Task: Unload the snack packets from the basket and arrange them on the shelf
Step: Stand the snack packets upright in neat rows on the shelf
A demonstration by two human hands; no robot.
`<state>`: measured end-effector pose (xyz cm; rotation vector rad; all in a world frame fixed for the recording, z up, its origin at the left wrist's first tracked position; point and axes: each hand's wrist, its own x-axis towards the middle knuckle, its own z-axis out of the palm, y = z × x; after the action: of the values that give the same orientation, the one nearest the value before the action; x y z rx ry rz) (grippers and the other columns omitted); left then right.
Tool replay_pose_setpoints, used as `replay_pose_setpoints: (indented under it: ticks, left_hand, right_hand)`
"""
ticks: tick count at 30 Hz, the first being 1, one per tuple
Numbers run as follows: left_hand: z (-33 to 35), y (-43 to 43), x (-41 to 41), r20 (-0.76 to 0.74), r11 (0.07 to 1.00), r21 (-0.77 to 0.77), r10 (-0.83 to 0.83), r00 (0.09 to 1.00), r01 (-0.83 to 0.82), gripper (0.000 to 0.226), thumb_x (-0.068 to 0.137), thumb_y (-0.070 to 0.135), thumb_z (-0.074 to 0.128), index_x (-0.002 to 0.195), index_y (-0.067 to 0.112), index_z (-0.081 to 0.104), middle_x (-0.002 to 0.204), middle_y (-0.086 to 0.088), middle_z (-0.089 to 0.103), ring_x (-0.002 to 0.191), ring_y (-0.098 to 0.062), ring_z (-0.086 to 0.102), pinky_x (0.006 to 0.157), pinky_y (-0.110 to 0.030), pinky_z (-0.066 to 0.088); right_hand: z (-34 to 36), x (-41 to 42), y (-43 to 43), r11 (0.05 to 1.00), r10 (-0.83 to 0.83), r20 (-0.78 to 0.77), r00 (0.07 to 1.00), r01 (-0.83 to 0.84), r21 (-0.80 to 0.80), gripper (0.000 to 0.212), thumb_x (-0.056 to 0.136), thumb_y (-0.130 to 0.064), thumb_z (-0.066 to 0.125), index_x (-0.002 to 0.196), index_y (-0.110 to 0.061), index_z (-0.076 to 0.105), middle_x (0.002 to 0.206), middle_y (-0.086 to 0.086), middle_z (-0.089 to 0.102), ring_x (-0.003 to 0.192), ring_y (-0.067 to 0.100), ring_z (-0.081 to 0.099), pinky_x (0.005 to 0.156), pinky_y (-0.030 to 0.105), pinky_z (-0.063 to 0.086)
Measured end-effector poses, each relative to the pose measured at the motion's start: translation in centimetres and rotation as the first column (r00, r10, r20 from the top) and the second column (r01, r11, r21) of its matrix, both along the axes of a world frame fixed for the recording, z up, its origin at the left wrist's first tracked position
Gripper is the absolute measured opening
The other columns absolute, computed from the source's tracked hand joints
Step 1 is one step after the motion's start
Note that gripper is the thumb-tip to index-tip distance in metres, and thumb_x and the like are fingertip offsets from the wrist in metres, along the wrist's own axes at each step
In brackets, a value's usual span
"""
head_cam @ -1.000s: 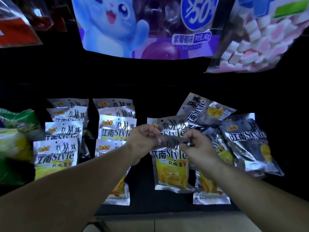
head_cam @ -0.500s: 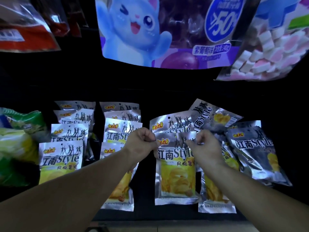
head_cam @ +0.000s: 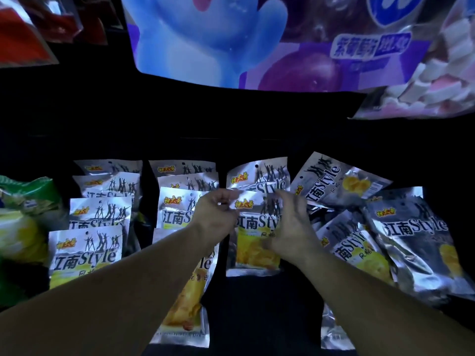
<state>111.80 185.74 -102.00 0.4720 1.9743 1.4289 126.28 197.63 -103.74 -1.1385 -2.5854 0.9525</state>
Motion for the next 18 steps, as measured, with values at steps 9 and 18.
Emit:
replay_pose_setpoints:
  ticks: [9, 18]
  left_hand:
    - [-0.2, 0.6, -0.2, 0.000, 0.990, -0.080, -0.120, 0.993, 0.120, 0.058, 0.097, -0.008, 0.052, 0.142, 0.028, 0.056, 0.143, 0.006, 0.057, 0.112, -0.011, 0.067, 0.100, -0.031, 0.056]
    - [-0.4, 0.9, -0.4, 0.077, 0.987, -0.062, -0.145, 0.986, 0.150, 0.059, 0.092, -0.019, 0.051, 0.136, 0.018, 0.063, 0.129, -0.005, 0.065, 0.111, -0.018, 0.064, 0.098, -0.034, 0.057]
  right_hand:
    - [-3.0, 1.2, -1.9, 0.985, -0.140, -0.105, 0.985, 0.150, 0.089, 0.054, 0.074, -0.065, 0.076, 0.113, -0.036, 0.054, 0.126, -0.008, 0.027, 0.113, 0.020, 0.051, 0.076, 0.030, 0.048]
    - [-5.1, 2.1, -5.6, 0.988, 0.125, 0.181, 0.976, -0.106, -0.111, 0.077, 0.085, -0.071, 0.058, 0.152, -0.056, 0.022, 0.159, -0.019, -0.020, 0.149, 0.020, -0.007, 0.105, 0.042, 0.045]
